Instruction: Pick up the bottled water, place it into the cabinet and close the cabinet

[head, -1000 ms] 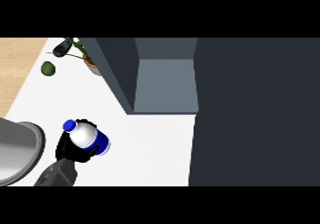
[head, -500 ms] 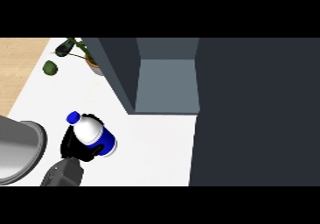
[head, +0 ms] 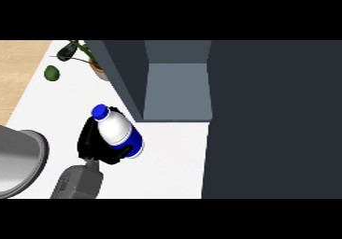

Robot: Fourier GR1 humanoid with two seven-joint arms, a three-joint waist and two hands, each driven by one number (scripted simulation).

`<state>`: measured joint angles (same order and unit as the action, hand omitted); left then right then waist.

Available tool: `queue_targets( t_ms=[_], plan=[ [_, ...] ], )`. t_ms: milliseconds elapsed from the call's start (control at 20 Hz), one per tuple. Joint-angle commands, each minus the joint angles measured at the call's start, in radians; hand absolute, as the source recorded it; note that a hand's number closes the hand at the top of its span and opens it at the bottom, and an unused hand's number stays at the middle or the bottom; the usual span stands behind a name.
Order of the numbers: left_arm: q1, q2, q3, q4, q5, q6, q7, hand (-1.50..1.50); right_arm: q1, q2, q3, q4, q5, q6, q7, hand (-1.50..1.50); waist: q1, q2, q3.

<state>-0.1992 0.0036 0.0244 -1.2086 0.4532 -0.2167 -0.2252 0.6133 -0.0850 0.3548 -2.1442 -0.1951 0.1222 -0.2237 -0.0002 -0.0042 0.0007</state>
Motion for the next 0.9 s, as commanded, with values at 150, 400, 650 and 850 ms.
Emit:
queue_targets(
  t_ms=[150,400,650,850],
  plan=[
    [-0.095,-0.003,-0.162,-0.145,-0.003,0.281,0.103,1.5,0.014,-0.01,0.027,-0.001,0.019,-0.008,-0.017,-1.5,-0.008,0.002,0.0],
    [-0.239,-0.004,-0.229,-0.036,0.0,0.392,0.063,1.5,-0.066,0.026,0.045,0.002,0.023,-0.067,0.061,-1.5,-0.009,0.005,-0.001],
    [-0.41,-0.004,-0.259,0.041,-0.094,0.539,0.065,1.5,-0.011,-0.006,0.035,-0.03,-0.01,-0.031,0.028,-1.5,-0.023,0.005,-0.001],
    [-0.503,-0.003,-0.273,0.128,-0.091,0.599,0.075,1.5,-0.08,0.029,0.045,-0.023,-0.007,-0.064,0.065,-1.5,-0.028,0.011,-0.001]
  ],
)
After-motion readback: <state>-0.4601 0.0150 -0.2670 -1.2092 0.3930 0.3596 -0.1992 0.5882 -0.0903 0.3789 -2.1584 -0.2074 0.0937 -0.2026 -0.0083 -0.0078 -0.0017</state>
